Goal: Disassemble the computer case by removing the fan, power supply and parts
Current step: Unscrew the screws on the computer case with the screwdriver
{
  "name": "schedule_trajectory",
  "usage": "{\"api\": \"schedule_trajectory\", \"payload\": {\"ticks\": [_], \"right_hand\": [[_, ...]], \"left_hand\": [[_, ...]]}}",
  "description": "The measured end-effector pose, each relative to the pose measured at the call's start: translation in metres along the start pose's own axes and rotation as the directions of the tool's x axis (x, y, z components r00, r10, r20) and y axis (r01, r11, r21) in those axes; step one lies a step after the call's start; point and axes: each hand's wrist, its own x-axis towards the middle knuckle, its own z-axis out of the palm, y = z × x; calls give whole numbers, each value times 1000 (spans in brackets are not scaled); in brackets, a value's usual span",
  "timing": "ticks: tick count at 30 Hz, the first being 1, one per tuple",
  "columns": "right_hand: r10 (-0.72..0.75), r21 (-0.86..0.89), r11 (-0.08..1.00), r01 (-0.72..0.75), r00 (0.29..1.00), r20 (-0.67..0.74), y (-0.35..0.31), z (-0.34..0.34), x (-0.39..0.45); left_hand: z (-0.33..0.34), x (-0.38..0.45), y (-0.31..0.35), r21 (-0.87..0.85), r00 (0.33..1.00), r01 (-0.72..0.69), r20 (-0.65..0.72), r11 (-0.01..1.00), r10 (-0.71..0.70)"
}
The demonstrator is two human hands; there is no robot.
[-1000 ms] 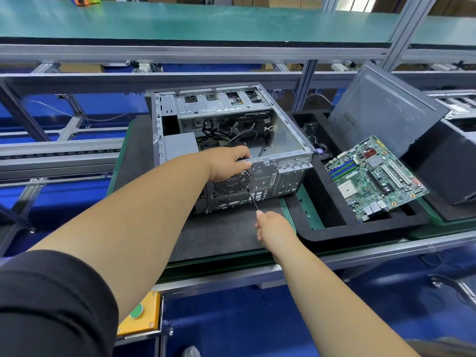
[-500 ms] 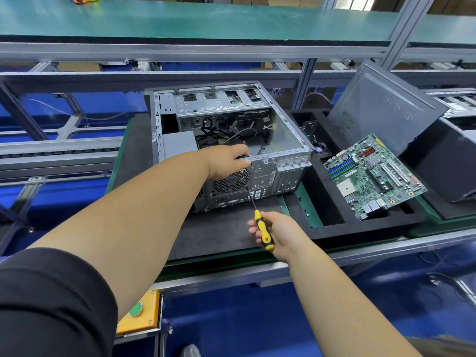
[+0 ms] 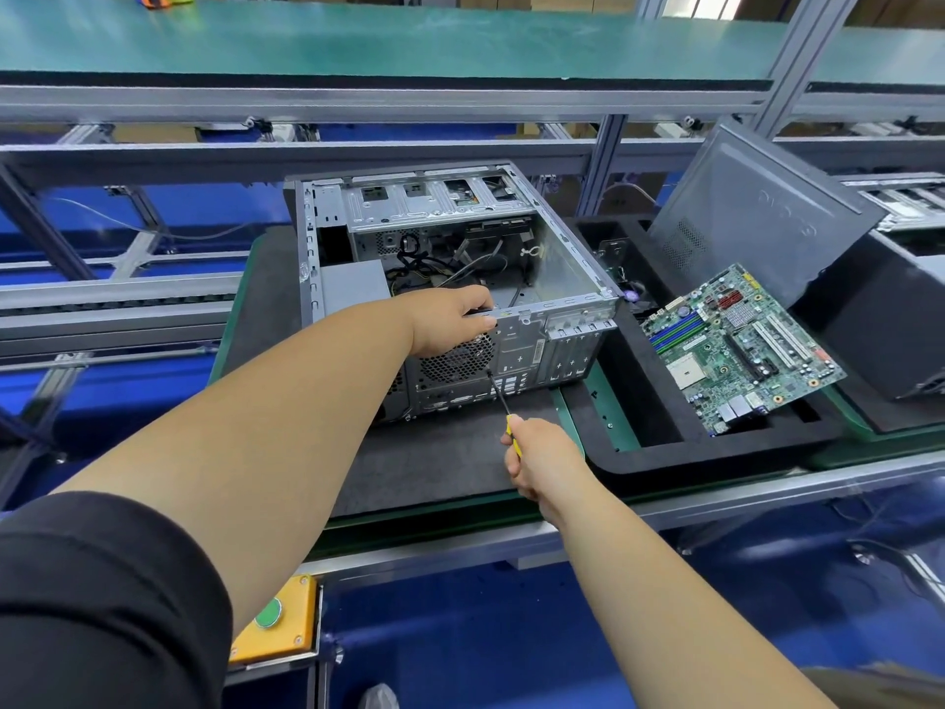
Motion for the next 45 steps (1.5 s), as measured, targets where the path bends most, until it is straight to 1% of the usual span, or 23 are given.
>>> {"api": "schedule_trajectory", "payload": {"ticks": [1,3,4,6,9,11,13,14,15,17,19,22,26,28,29,32,34,36,38,39,42,43,45], "right_hand": [[-120,-250,963,98,990,-74,0,1,1],[-363,-703,688,182,925,-116,5,3,1],[-446,-826,544,148,885,-135,7,6,0],[-515,-915,394,82,845,-147,6,13,-2],[-505,-901,421,104,852,-138,4,13,-1],[-422,-754,626,199,899,-113,0,5,0],[-206,-325,929,174,976,-65,-4,-2,0],[-61,-48,997,61,998,-2,-5,-5,-2],[44,182,981,-61,995,93,-6,-7,-3],[124,454,857,-243,953,278,-5,-13,-4],[108,542,776,-323,915,390,-2,-15,-4],[62,528,804,-273,922,382,3,-13,-3],[24,277,958,-71,985,171,3,-5,-1],[-49,-2,999,49,997,52,-1,-2,-2],[-130,-215,968,126,991,-7,-2,-1,-2],[-404,-784,591,191,911,-83,4,2,0],[-501,-899,412,151,861,-86,8,7,0],[-532,-920,364,145,843,-78,10,10,0],[-515,-875,444,193,854,-73,9,7,0],[-471,-805,549,225,879,-76,7,4,1],[-169,-310,939,146,984,-51,-1,-3,1],[-44,-98,994,45,999,8,-2,-5,0],[69,205,974,-101,985,156,-2,-10,-1]], "left_hand": [[0,0,0,1,1000,-2,-1,1000,2],[0,0,-1,1,1000,-2,-2,1000,2],[0,0,-1,1,1000,0,-2,1000,0],[0,0,-1,1,1000,0,-3,1000,0],[0,0,-1,2,1000,-3,-3,1000,3],[0,0,-1,1,1000,-3,-4,1000,3],[0,0,0,-3,1000,-3,-4,1000,3],[0,0,0,-4,1000,-3,-5,1000,3],[0,-1,0,-5,1000,-3,-5,1000,3],[0,-1,0,-6,1000,-2,-6,1000,2],[0,-1,0,-4,1000,-1,-7,1000,1],[0,-1,0,-2,1000,-2,-5,1000,2],[0,0,1,3,1000,-3,2,1000,3],[0,0,1,5,1000,-5,5,1000,5],[-1,0,1,5,1000,-6,5,1000,6],[0,0,0,10,1000,-8,-2,1000,8],[1,0,-1,12,1000,-9,-4,1000,9],[1,1,-1,11,1000,-10,-6,1000,10],[1,2,-2,11,1000,-11,-3,1000,11],[1,3,-3,11,1000,-11,-2,1000,11],[2,3,-4,16,1000,-11,-5,1000,11],[2,4,-4,17,1000,-10,-8,1000,10],[2,4,-4,20,1000,-6,-10,1000,7]]}}
